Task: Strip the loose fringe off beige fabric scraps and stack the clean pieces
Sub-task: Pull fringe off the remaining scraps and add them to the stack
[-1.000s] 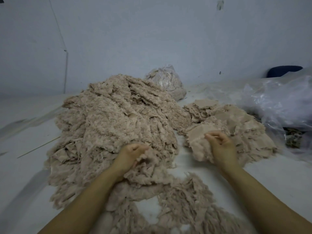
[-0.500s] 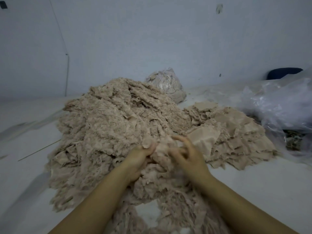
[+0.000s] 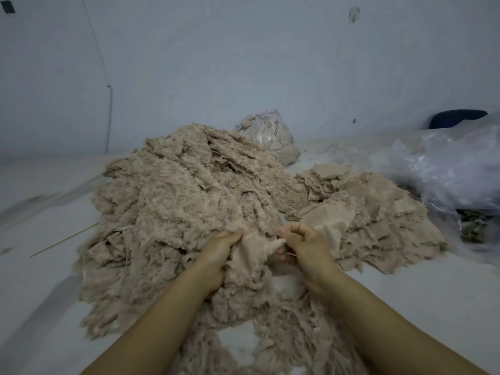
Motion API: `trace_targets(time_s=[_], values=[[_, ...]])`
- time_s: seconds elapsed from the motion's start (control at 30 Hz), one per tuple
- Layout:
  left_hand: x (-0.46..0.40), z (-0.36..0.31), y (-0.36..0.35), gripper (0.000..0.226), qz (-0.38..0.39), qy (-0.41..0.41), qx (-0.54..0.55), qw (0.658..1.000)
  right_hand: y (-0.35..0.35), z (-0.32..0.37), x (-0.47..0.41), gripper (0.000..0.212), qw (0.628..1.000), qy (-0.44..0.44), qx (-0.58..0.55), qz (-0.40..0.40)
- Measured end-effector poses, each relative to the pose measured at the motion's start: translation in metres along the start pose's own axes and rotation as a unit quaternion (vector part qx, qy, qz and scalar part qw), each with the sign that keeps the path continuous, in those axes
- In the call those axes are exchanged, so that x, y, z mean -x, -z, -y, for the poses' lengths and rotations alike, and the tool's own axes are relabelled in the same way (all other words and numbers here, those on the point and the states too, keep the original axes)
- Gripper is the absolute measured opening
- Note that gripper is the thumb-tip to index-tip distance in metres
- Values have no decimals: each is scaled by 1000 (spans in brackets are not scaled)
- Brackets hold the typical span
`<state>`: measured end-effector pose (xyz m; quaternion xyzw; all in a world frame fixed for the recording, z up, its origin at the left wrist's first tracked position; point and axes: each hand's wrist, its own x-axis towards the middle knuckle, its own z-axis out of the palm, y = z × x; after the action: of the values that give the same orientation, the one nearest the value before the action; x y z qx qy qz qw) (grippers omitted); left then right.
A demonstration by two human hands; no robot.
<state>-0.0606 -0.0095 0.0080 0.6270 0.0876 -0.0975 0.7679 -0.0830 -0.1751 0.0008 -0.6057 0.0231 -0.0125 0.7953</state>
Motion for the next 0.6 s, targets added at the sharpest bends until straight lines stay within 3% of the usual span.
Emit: trace_targets(time_s=[0.1,0.17,0.23,0.4,0.53,0.6], values=[[5,-1,-3,18,45,3,-25,999,-3,2,2,25,995,-9,95,31],[7,-3,-9,21,64,-10,-8,998,-5,1,4,18,989,-46,108,87],[5,-6,-10,20,34,-40,13,999,-3,1,4,12,987,-83,84,108],[-2,-7,-1,17,-37,-91,10,995,14,-4,-1,10,993,-89,24,70],[1,-6,-1,22,1,-83,-42,996,20,-3,2,11,990,-70,69,97],[5,-5,-3,23,52,-69,-64,994,18,1,2,30,987,-52,107,109]])
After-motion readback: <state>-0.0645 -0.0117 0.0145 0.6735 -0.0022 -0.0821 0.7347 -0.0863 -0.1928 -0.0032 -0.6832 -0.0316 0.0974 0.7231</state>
